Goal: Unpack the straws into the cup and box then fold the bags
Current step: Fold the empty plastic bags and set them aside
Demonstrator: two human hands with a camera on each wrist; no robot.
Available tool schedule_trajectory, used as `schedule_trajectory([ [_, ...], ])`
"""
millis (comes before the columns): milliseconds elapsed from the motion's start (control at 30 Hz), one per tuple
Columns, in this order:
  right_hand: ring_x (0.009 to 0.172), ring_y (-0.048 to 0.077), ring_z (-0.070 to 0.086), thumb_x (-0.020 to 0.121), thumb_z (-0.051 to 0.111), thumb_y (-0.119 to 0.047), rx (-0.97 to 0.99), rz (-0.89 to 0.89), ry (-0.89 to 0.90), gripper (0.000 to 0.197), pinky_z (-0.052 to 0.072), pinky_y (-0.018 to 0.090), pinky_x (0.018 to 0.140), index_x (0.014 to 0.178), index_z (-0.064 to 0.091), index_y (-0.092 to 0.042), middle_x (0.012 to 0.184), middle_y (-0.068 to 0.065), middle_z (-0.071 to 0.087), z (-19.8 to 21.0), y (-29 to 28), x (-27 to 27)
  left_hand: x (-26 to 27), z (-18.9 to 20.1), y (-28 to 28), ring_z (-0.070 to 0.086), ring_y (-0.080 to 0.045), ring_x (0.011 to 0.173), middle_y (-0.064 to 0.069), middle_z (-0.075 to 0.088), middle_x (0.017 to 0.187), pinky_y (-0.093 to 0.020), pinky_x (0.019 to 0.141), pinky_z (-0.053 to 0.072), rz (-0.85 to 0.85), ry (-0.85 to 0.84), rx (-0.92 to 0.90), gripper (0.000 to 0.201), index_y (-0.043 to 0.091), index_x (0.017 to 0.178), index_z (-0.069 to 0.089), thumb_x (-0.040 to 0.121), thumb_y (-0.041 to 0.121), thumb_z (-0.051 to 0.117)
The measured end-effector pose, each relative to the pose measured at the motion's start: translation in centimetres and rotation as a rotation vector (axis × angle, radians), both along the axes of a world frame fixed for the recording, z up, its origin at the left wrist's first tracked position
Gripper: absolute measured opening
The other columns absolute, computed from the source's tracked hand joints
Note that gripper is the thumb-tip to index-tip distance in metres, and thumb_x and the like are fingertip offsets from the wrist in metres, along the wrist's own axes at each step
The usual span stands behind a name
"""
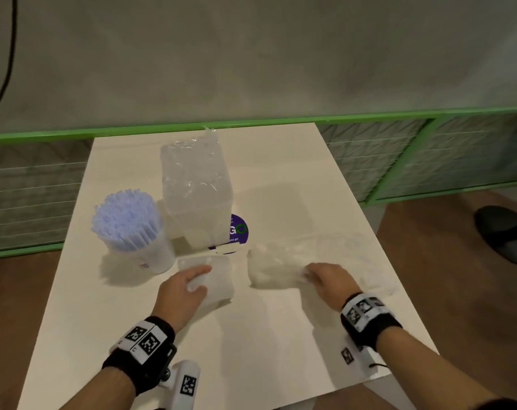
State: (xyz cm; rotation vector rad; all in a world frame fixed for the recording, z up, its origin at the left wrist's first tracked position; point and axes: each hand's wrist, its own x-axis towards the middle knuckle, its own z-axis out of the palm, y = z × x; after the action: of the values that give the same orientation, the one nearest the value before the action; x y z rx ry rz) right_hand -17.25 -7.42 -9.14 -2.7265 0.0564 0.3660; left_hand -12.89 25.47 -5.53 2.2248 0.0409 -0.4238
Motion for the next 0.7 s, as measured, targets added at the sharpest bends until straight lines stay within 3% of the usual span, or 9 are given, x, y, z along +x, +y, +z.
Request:
schedule_trajectory([
  [100,0.062,0.017,0.061,0.099,0.049,-0.003,0.605,-0.197,-0.101,0.018,0.048,0.025,0.065,0.096,0.059,-0.018,0.071,-0.002,0.066,5.0,-0.9,0.2,0.2,0.5,-0.2,0.053,-0.008,0.114,0.006,0.064,0.129,-0.02,0.095,0.034,0.026,0.038,-0.069,0.039,0.025,0.123,0.068,0.085,0.024,0.078],
  [200,0.054,0.023,0.055,0.096,0.051,0.0,1.072,-0.204,-0.072,0.012,0.045,0.025,0.058,0.093,0.054,-0.011,0.064,0.01,0.059,10.4,-1.0,-0.3,0.8,1.9,-0.9,0.05,-0.002,0.119,0.011,0.06,0.133,-0.021,0.099,0.033,-0.025,0.053,-0.157,0.063,0.026,0.131,0.063,0.076,0.05,0.082],
  [267,0.048,0.023,0.053,0.088,0.057,-0.005,1.321,-0.203,0.029,0.007,0.045,0.025,0.054,0.086,0.053,-0.01,0.061,0.017,0.054,12.8,-0.9,-0.7,1.2,3.3,-1.8,0.047,0.001,0.124,0.017,0.056,0.134,-0.022,0.103,0.033,-0.08,0.046,-0.236,0.084,0.034,0.133,0.06,0.06,0.071,0.078],
  [367,0.043,0.024,0.055,0.079,0.073,-0.01,1.513,-0.184,0.196,0.038,0.048,0.026,0.05,0.104,0.048,0.004,0.062,0.021,0.053,14.2,-1.1,-0.9,1.8,5.5,-3.5,0.042,0.007,0.129,0.026,0.051,0.135,-0.027,0.113,0.03,-0.16,0.075,-0.386,0.094,0.053,0.126,0.056,0.041,0.09,0.07],
  [400,0.042,0.025,0.055,0.079,0.073,-0.009,1.526,-0.17,0.23,0.048,0.049,0.027,0.05,0.112,0.044,0.009,0.063,0.022,0.054,14.5,-1.0,-0.9,1.9,6.1,-4.0,0.043,0.008,0.128,0.028,0.051,0.134,-0.028,0.112,0.03,-0.187,0.098,-0.464,0.092,0.055,0.123,0.055,0.04,0.09,0.071],
  [467,0.042,0.025,0.056,0.083,0.064,-0.004,1.489,-0.151,0.238,0.041,0.046,0.029,0.05,0.114,0.04,0.01,0.061,0.021,0.057,14.8,-0.7,-0.7,2.4,7.3,-5.1,0.055,0.0,0.121,0.019,0.063,0.129,-0.029,0.106,0.039,-0.203,0.149,-0.647,0.087,0.04,0.122,0.065,0.046,0.081,0.078],
  [533,0.044,0.025,0.058,0.082,0.062,-0.003,1.391,-0.18,0.208,0.028,0.045,0.029,0.049,0.103,0.044,0.0,0.066,0.018,0.061,15.2,-0.6,-0.4,2.6,8.7,-5.7,0.068,-0.001,0.091,0.011,0.075,0.103,-0.016,0.083,0.05,-0.154,0.109,-0.777,0.049,0.024,0.099,0.079,0.063,0.057,0.084],
  [600,0.057,0.023,0.065,0.075,0.069,-0.008,1.309,-0.191,0.181,0.031,0.048,0.029,0.054,0.097,0.047,-0.005,0.078,0.01,0.066,15.7,-0.8,0.1,2.8,10.2,-5.8,0.066,0.002,0.072,0.009,0.075,0.083,-0.008,0.067,0.048,-0.071,0.021,-0.818,0.013,0.02,0.079,0.081,0.071,0.03,0.077],
  [700,0.072,0.014,0.066,0.071,0.077,-0.022,1.283,-0.159,0.13,0.04,0.048,0.03,0.063,0.103,0.055,-0.011,0.09,0.002,0.067,17.0,-0.7,1.5,3.3,11.2,-5.2,0.07,-0.006,0.082,0.001,0.078,0.089,-0.015,0.076,0.051,-0.062,-0.064,-0.791,0.009,0.023,0.078,0.082,0.07,0.025,0.077],
])
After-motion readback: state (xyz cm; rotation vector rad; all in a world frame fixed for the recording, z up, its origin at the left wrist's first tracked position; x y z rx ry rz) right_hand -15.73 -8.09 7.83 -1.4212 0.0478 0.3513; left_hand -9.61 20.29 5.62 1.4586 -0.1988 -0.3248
